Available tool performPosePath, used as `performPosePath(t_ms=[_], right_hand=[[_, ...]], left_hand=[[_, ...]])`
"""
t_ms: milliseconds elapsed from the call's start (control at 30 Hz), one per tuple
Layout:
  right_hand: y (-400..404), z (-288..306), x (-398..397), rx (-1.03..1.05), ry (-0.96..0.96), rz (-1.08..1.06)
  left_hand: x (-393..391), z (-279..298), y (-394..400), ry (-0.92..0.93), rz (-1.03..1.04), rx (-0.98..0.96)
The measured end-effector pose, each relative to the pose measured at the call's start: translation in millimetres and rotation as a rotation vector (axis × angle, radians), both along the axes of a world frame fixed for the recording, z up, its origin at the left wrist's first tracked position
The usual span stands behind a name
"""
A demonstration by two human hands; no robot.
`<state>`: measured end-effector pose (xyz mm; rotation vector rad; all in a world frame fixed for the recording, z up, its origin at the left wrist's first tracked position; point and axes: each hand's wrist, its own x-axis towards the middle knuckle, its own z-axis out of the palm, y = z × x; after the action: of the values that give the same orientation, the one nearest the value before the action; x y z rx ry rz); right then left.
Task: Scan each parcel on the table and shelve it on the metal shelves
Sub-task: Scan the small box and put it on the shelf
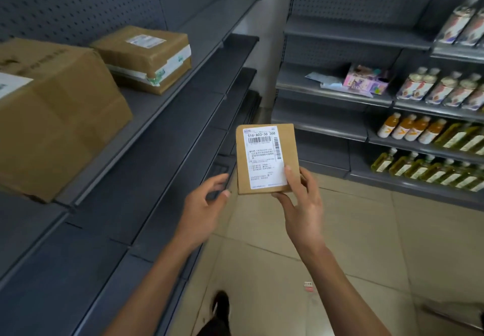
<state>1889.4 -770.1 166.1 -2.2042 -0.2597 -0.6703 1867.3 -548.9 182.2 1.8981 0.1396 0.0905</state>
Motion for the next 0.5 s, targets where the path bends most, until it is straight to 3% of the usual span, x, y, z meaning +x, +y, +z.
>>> performPosePath(t_ms=[500], right_hand=[[8.6, 17.3, 237.0, -0.007, -0.099, -0.031]], left_hand=[[251.9, 22.6, 9.8, -0.137, -0.029, -0.052]])
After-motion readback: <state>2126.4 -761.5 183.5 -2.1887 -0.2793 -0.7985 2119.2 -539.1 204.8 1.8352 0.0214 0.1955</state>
